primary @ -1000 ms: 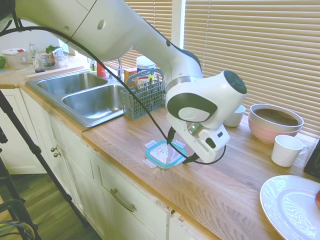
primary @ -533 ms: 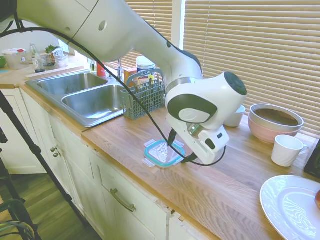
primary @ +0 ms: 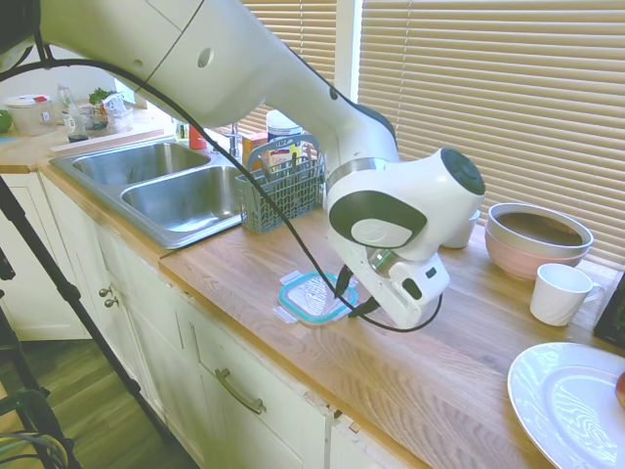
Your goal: Cover the lid of the food container
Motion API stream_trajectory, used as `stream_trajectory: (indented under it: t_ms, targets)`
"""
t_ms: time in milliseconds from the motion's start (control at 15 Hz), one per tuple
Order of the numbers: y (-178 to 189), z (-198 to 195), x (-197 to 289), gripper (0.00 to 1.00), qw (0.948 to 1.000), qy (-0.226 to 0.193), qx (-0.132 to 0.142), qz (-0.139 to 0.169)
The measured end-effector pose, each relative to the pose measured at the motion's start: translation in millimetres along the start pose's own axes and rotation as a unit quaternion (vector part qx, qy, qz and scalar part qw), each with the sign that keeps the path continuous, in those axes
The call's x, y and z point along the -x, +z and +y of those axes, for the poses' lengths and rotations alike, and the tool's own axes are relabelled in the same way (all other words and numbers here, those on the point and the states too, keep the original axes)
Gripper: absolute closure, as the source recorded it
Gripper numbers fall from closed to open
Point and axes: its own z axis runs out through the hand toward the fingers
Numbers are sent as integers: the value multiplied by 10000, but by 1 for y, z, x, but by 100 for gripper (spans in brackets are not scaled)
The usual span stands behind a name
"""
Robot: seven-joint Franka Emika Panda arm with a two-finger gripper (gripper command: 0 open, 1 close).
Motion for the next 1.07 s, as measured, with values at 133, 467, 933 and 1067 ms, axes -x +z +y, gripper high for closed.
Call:
stream_trajectory:
  t_ms: [133, 467, 933, 1067]
  targets:
    - [2, 1, 0, 100, 10000, 16, 13, -15]
    - [3, 1, 0, 100, 10000, 34, 30, -19]
    - [-24, -7, 12, 100, 9996, -62, 196, 202]
    - [-49, -14, 29, 100, 9992, -99, 196, 342]
